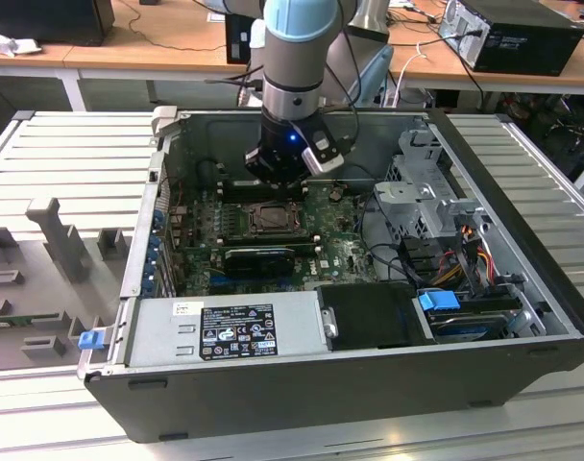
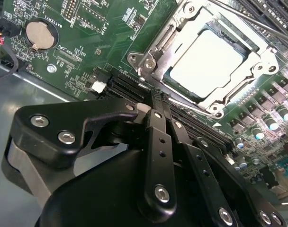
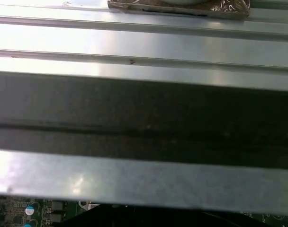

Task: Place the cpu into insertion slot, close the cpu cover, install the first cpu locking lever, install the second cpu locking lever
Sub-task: 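Install the first cpu locking lever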

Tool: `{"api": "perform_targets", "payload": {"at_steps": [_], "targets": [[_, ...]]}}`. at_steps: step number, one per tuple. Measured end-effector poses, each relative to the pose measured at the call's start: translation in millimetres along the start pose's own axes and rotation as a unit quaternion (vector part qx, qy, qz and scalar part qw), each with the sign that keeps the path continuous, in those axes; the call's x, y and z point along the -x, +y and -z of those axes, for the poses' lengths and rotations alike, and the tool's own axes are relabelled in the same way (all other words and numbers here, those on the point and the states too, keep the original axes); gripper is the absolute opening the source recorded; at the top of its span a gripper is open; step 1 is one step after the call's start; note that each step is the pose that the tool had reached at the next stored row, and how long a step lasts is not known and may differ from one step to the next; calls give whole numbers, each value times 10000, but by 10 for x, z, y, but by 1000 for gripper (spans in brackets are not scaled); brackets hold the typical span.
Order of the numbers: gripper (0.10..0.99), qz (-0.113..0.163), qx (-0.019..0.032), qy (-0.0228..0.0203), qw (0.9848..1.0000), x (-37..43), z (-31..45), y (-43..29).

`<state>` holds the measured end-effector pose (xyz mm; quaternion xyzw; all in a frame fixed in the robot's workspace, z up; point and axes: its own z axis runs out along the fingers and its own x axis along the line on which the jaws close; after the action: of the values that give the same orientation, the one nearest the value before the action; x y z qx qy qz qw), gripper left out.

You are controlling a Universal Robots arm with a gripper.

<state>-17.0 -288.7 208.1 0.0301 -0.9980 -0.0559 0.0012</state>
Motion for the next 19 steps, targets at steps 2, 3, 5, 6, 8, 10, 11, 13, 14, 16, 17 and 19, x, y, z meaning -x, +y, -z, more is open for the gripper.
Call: {"api": "perform_targets", "payload": {"at_steps": [2,3,5,6,8,10,11,13,14,16,17,19], "targets": [[106,0,-28,1,10000,3,-25,-2],[106,0,-44,2,10000,3,-36,-3],[106,-1,-119,6,9999,3,-43,-3],[106,-1,-146,8,9999,3,-48,-3],[106,0,-152,8,9999,4,-63,2],[106,-1,-135,9,9999,3,-65,4],[106,-1,-119,7,9999,3,-64,5],[106,0,-107,5,9999,4,-63,8],[106,0,-104,4,9999,5,-51,11],[106,0,-106,5,9999,5,18,19],[106,0,-108,6,9999,5,65,25],[106,-1,-109,6,9999,4,104,29]]}}
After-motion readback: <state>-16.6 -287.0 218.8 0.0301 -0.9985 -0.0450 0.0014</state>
